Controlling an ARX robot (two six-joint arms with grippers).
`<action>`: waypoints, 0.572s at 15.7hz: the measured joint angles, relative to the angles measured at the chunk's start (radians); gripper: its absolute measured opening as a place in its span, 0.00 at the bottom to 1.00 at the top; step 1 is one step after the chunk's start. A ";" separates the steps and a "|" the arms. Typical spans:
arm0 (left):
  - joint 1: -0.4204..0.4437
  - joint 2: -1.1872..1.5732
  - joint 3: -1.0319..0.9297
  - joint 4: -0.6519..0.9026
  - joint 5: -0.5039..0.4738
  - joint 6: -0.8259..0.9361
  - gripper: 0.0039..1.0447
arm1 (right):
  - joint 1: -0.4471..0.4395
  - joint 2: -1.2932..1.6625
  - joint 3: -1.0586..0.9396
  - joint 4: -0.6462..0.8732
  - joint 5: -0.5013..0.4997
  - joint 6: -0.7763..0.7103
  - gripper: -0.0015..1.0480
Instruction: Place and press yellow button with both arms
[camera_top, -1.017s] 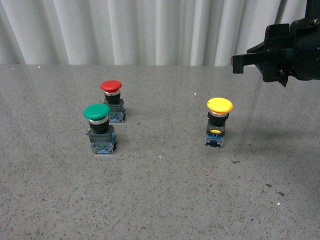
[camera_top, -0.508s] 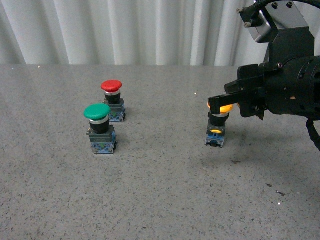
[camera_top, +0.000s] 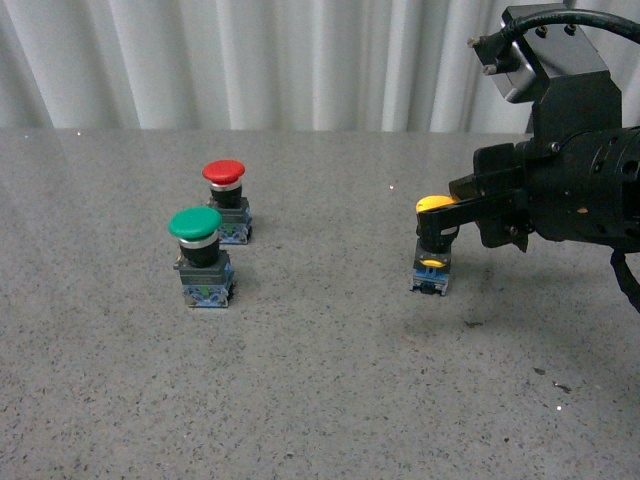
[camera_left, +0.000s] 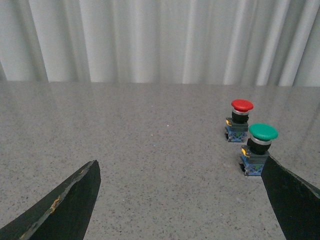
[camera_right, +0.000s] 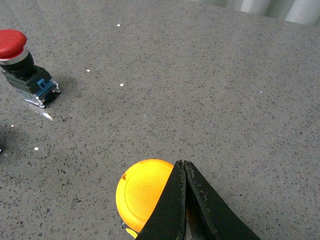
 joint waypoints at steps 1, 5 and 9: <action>0.000 0.000 0.000 0.000 0.000 0.000 0.94 | 0.000 0.003 0.005 -0.010 0.004 -0.005 0.02; 0.000 0.000 0.000 0.000 0.000 0.000 0.94 | 0.000 0.020 0.022 -0.045 0.023 -0.026 0.02; 0.000 0.000 0.000 0.000 0.000 0.000 0.94 | 0.002 0.020 0.031 -0.082 0.024 -0.040 0.02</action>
